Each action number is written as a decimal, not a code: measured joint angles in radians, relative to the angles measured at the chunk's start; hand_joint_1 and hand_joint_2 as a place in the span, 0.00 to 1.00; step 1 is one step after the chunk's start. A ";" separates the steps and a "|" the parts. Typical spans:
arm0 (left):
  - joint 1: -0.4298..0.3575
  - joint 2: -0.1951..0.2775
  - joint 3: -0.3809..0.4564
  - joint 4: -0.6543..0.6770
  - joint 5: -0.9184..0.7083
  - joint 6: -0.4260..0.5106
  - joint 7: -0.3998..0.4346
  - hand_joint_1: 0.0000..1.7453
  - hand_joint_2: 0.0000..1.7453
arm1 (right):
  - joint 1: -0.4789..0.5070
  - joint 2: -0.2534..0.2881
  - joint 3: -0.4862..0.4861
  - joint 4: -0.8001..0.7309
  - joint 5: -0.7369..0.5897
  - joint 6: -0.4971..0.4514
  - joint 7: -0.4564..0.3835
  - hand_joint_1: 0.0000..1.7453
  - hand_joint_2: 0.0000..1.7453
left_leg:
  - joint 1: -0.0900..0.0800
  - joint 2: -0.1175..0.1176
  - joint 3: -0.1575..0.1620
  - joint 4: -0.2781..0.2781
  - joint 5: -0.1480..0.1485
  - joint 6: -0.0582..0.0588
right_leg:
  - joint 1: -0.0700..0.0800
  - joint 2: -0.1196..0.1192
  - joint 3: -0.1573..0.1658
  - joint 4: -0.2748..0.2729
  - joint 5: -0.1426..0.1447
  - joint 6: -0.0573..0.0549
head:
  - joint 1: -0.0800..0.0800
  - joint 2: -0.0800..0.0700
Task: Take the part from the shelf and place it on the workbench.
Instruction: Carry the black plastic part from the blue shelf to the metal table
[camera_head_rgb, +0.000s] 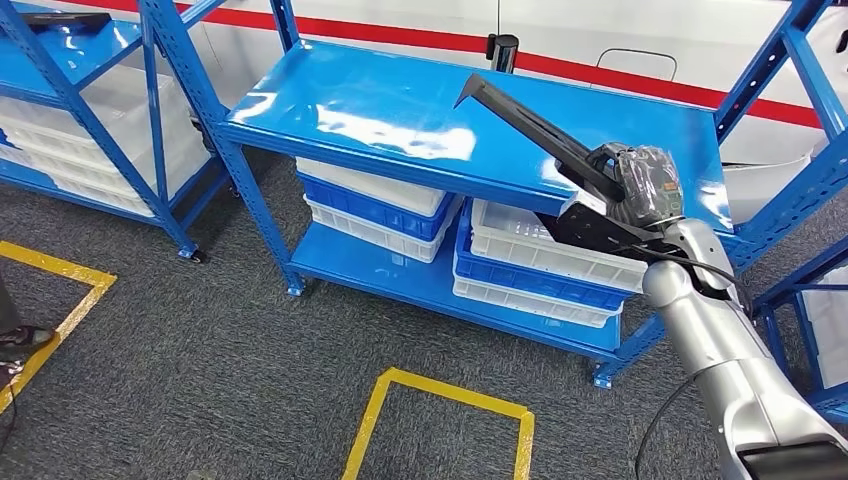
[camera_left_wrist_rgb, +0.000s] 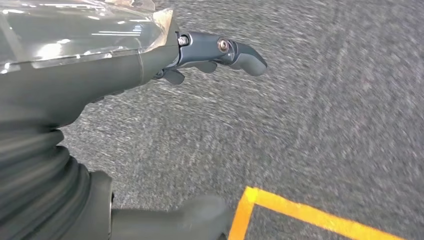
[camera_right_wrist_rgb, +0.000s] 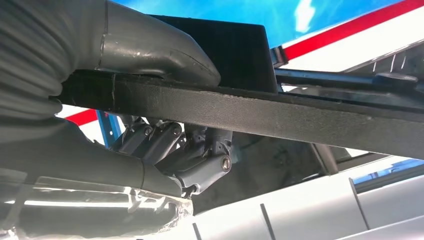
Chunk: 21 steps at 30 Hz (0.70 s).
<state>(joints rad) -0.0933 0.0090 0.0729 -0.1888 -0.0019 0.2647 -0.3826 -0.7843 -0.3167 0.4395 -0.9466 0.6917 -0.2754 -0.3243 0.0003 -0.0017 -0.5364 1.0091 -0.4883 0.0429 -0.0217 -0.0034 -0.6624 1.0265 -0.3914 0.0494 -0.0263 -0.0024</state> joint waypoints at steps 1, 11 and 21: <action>0.000 0.000 0.000 0.000 0.000 0.000 0.000 0.00 1.00 | 0.003 -0.002 0.000 0.000 0.000 0.000 0.000 1.00 1.00 | 0.000 0.002 -0.012 -0.005 0.016 0.010 | 0.001 0.000 -0.014 0.030 -0.032 -0.005 | 0.002 0.000; 0.004 -0.003 0.001 0.000 0.009 0.002 -0.012 0.00 1.00 | -0.020 0.019 0.000 0.009 -0.002 0.021 -0.005 1.00 1.00 | -0.020 0.004 -0.163 0.000 0.146 0.012 | 0.017 0.002 0.176 0.018 -0.145 -0.012 | 0.004 0.000; 0.017 0.000 0.012 0.000 0.022 0.006 -0.025 0.00 1.00 | -0.068 0.083 0.009 0.055 -0.012 0.020 -0.021 1.00 1.00 | 0.017 -0.001 -0.227 0.288 -0.041 -0.056 | 0.006 -0.005 0.114 -0.040 -0.069 -0.059 | -0.004 0.000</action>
<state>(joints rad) -0.0763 0.0091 0.0847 -0.1884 0.0199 0.2707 -0.4080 -0.8527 -0.2335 0.4483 -0.8920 0.6797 -0.2550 -0.3457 0.0173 -0.0032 -0.7632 1.2968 -0.5296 -0.0129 -0.0160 -0.0082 -0.5483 0.9860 -0.4608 -0.0096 -0.0307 -0.0024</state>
